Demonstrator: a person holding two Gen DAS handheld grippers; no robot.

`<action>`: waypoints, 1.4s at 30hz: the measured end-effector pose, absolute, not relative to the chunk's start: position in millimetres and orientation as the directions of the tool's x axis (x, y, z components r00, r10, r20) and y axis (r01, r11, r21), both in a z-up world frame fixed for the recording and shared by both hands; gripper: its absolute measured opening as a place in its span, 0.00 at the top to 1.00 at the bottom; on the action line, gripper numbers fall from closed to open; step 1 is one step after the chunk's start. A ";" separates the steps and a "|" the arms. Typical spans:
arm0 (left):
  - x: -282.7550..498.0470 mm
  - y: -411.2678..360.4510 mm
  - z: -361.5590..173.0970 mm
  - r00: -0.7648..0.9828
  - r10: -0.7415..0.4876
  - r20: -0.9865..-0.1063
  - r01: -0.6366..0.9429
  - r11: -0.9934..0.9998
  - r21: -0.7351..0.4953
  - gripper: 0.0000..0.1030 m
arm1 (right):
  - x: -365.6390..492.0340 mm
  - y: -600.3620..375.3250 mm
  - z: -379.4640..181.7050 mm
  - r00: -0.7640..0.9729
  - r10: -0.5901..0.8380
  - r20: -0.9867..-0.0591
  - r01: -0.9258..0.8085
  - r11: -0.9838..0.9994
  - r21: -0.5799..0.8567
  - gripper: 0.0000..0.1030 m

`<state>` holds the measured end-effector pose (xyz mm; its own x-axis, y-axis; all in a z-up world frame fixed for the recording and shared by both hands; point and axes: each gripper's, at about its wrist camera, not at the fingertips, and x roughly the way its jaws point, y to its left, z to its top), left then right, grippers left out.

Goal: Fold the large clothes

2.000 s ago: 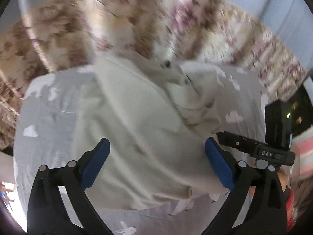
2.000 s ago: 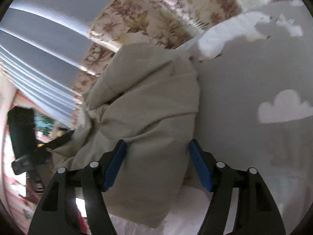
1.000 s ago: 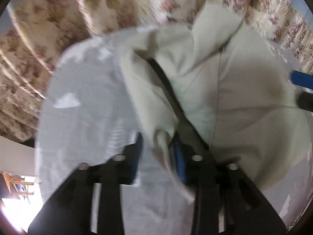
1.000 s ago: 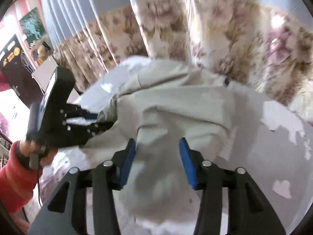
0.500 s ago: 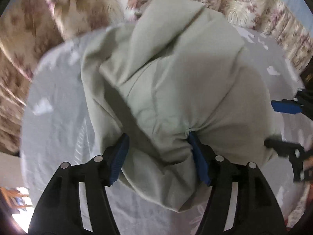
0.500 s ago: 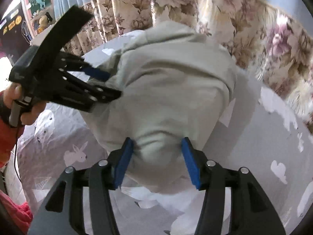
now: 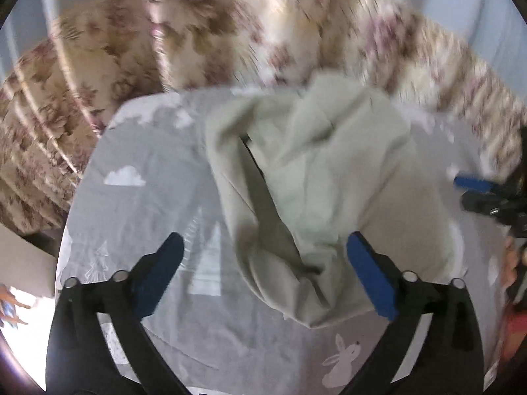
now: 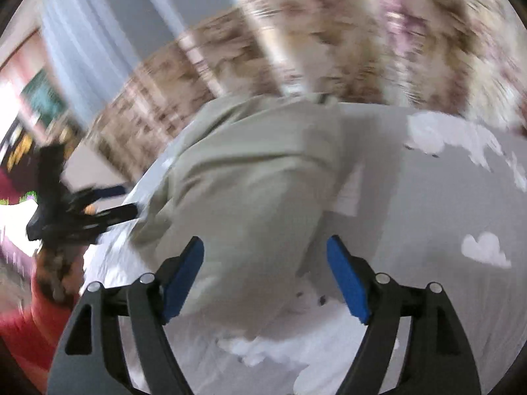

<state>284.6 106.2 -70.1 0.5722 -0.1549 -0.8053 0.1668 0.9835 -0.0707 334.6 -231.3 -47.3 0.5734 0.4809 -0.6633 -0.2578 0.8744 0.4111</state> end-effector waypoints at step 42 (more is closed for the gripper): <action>221.7 -64.2 -62.8 0.483 -0.407 -0.776 0.465 0.870 -0.167 0.74 | 248.6 -280.7 -13.3 0.680 0.320 -0.659 -0.233 0.947 0.220 0.64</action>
